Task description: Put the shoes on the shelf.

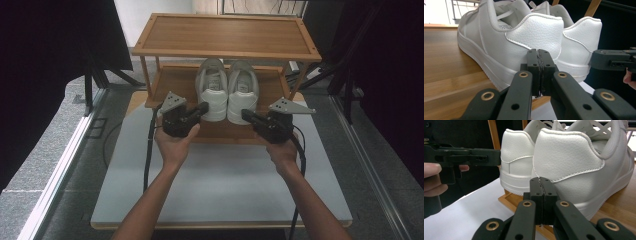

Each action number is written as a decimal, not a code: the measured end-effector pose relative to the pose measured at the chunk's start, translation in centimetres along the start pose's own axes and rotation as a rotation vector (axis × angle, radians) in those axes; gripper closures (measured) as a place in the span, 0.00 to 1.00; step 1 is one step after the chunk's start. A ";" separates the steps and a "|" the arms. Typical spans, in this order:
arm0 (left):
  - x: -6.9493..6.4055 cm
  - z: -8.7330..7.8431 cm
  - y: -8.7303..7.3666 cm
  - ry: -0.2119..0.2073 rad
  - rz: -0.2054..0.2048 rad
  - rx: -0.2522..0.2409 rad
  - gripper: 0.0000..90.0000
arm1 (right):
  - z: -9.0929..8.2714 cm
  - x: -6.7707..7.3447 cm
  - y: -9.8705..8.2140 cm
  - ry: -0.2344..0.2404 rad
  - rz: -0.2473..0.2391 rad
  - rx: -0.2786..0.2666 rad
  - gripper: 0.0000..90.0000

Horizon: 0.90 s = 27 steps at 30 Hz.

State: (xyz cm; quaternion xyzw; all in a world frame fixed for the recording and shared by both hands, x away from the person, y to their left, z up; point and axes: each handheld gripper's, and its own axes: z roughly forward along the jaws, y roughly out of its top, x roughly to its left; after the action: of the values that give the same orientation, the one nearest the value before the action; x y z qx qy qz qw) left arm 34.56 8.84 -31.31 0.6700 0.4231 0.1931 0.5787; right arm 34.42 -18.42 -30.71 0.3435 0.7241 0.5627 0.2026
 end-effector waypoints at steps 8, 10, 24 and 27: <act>0.6 -0.1 -0.5 -0.045 -0.035 -0.009 0.97 | 0.3 -0.1 0.4 -0.004 -0.039 0.021 1.00; 0.6 -0.1 -0.6 -0.048 -0.036 -0.010 0.95 | 0.5 -0.2 0.5 -0.010 -0.042 0.025 1.00; 0.7 0.1 -0.7 -0.072 -0.041 -0.025 0.93 | 0.9 -0.7 0.2 0.008 0.002 0.008 0.94; 0.6 0.0 -0.8 -0.084 -0.031 -0.032 0.89 | 0.9 -0.6 0.0 0.009 -0.002 0.009 0.91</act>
State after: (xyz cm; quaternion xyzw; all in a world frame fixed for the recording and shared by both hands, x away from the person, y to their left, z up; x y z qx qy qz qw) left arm 34.63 9.26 -32.21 0.6617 0.4054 0.1624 0.6094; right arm 35.43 -18.30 -31.00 0.3413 0.7278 0.5608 0.1982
